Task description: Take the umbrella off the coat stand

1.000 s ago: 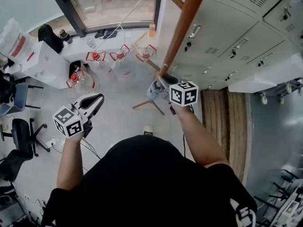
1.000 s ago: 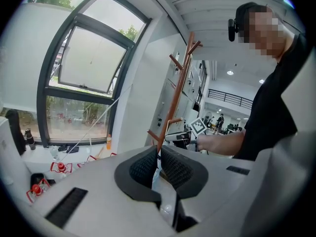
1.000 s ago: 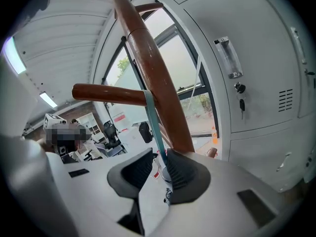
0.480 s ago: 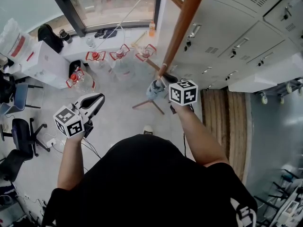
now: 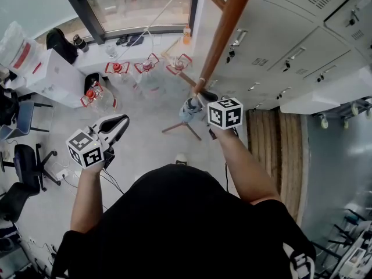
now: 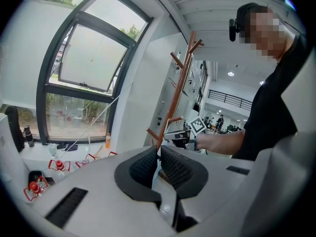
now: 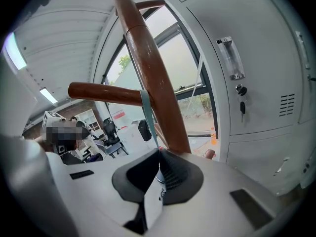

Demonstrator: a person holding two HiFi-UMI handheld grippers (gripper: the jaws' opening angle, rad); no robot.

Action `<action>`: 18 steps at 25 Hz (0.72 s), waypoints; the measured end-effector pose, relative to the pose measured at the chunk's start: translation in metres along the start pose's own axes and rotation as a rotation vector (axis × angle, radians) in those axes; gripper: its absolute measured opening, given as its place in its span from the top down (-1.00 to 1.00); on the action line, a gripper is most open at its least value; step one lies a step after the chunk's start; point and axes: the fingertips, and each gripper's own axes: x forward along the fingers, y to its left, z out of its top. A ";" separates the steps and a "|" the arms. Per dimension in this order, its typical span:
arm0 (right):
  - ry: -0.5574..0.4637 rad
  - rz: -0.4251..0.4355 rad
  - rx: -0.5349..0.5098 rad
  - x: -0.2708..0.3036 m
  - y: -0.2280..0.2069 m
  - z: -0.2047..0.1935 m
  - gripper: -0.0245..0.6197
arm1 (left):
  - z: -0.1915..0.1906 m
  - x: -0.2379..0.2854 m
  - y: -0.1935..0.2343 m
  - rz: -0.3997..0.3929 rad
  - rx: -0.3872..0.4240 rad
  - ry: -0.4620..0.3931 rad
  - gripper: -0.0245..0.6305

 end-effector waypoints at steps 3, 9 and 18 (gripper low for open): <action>0.004 0.004 0.000 0.000 0.000 0.000 0.86 | 0.002 0.001 0.001 0.005 0.001 -0.006 0.83; 0.010 0.002 0.001 0.001 0.001 0.000 0.86 | 0.004 0.000 0.000 0.013 -0.005 -0.007 0.83; 0.037 0.002 0.009 -0.002 0.001 -0.001 0.87 | -0.002 -0.002 -0.001 -0.005 -0.002 -0.003 0.83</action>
